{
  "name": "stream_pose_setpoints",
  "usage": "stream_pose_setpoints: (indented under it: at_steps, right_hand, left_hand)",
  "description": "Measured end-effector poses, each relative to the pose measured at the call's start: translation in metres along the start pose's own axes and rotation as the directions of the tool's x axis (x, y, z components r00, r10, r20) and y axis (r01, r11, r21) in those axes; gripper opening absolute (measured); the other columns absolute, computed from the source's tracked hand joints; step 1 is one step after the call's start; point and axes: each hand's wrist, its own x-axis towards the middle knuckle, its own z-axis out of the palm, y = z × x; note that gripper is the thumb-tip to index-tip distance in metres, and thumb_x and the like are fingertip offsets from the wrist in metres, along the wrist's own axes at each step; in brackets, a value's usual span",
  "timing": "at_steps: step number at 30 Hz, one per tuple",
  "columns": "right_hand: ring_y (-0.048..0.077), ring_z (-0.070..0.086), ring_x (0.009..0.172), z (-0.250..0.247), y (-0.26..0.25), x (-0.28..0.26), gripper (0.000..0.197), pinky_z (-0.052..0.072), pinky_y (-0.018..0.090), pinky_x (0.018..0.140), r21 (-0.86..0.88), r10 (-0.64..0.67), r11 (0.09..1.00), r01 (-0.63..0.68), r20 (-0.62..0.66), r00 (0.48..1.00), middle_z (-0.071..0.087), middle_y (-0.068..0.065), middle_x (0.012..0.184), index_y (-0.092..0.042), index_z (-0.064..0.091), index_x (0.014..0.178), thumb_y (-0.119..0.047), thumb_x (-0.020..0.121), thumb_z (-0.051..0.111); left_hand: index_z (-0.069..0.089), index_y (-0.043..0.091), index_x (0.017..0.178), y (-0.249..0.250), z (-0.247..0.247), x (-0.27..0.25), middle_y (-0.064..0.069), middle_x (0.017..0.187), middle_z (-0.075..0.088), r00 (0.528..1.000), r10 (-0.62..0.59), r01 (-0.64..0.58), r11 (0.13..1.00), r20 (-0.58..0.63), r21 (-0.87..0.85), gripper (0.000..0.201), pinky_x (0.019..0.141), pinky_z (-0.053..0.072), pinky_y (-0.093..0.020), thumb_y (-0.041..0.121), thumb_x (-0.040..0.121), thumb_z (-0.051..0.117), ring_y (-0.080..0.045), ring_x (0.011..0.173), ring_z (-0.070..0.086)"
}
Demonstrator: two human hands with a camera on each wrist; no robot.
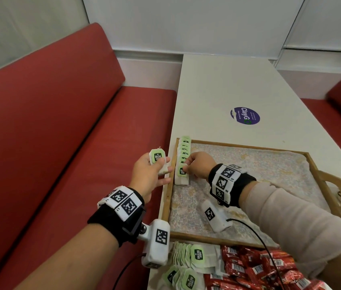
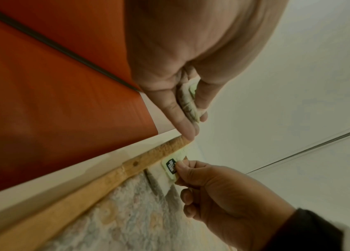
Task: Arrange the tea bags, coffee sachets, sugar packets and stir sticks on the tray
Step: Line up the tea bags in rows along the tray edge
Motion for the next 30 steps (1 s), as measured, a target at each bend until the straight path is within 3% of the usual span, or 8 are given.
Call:
stream_pose_setpoints:
  at_steps: [5,8,10,12,16,26,28,30]
  right_hand:
    - [0.021,0.059,0.074,0.002,0.001,0.001,0.020,0.051,0.033,0.072,-0.070,0.022,0.997,-0.023,-0.019,1.000,0.063,0.004,0.083,-0.016,0.051,0.074,-0.017,0.086,0.068]
    - [0.027,0.067,0.089,0.002,0.001,0.001,0.023,0.056,0.038,0.083,-0.112,0.032,0.993,-0.033,-0.009,0.999,0.070,0.011,0.098,-0.006,0.064,0.095,-0.026,0.085,0.068]
    - [0.024,0.067,0.084,0.000,0.002,-0.002,0.031,0.057,0.036,0.078,-0.104,0.055,0.993,-0.055,-0.007,0.998,0.070,0.010,0.095,-0.005,0.066,0.103,-0.030,0.084,0.069]
    - [0.019,0.065,0.070,-0.003,0.000,-0.008,0.031,0.055,0.029,0.063,-0.120,0.069,0.991,-0.066,0.023,0.997,0.069,0.007,0.086,-0.007,0.067,0.101,-0.030,0.082,0.072]
    - [0.004,0.057,0.039,-0.007,-0.001,-0.023,0.020,0.037,0.012,0.035,-0.105,0.088,0.992,-0.073,0.143,0.986,0.065,0.000,0.066,-0.007,0.068,0.096,-0.017,0.080,0.075]
    - [0.003,0.054,0.033,-0.004,-0.006,-0.026,0.012,0.035,0.012,0.034,-0.113,0.058,0.993,-0.041,0.150,0.987,0.063,-0.003,0.056,-0.009,0.065,0.090,-0.017,0.083,0.072]
    - [0.008,0.056,0.047,-0.009,-0.008,-0.026,0.014,0.042,0.019,0.044,-0.125,-0.022,0.992,0.033,0.088,0.996,0.062,-0.002,0.066,-0.014,0.061,0.085,-0.026,0.086,0.069]
    - [0.012,0.054,0.061,-0.012,-0.011,-0.026,0.022,0.044,0.026,0.058,0.005,-0.140,0.990,0.140,-0.006,0.990,0.062,0.002,0.078,-0.019,0.053,0.079,-0.034,0.086,0.067]
  left_hand:
    - [0.051,0.015,0.109,-0.001,0.000,0.000,0.001,0.097,0.067,1.000,-0.006,0.006,1.000,0.001,0.004,0.012,0.053,0.056,-0.024,0.011,0.098,0.048,-0.014,0.081,0.066]
    - [0.051,0.014,0.110,-0.002,0.001,0.000,0.000,0.098,0.067,1.000,-0.018,0.018,1.000,-0.002,0.002,0.012,0.054,0.056,-0.025,0.012,0.099,0.046,-0.014,0.081,0.066]
    - [0.051,0.014,0.110,-0.002,0.001,0.000,-0.001,0.099,0.067,1.000,-0.022,0.022,1.000,-0.002,0.005,0.012,0.053,0.056,-0.025,0.013,0.100,0.044,-0.016,0.082,0.066]
    - [0.051,0.013,0.111,-0.001,0.001,-0.001,-0.001,0.100,0.067,1.000,-0.023,0.023,1.000,-0.001,0.011,0.013,0.053,0.057,-0.026,0.013,0.100,0.042,-0.017,0.083,0.067]
    - [0.050,0.011,0.114,0.000,0.002,-0.003,-0.002,0.101,0.066,1.000,-0.026,0.025,1.000,0.004,0.009,0.016,0.053,0.056,-0.025,0.012,0.100,0.042,-0.016,0.083,0.066]
    - [0.048,0.011,0.113,0.003,0.002,-0.005,-0.005,0.101,0.067,0.999,-0.031,0.031,0.999,-0.012,-0.023,0.019,0.052,0.056,-0.027,0.010,0.102,0.033,-0.020,0.084,0.066]
    - [0.048,0.012,0.112,0.004,0.001,-0.005,-0.004,0.101,0.067,1.000,-0.010,0.010,1.000,-0.001,0.001,0.019,0.053,0.056,-0.028,0.011,0.102,0.032,-0.018,0.084,0.065]
    - [0.050,0.013,0.110,0.004,0.001,-0.005,-0.003,0.104,0.067,1.000,0.020,-0.021,0.999,0.011,0.048,0.019,0.053,0.056,-0.027,0.012,0.102,0.033,-0.017,0.086,0.065]
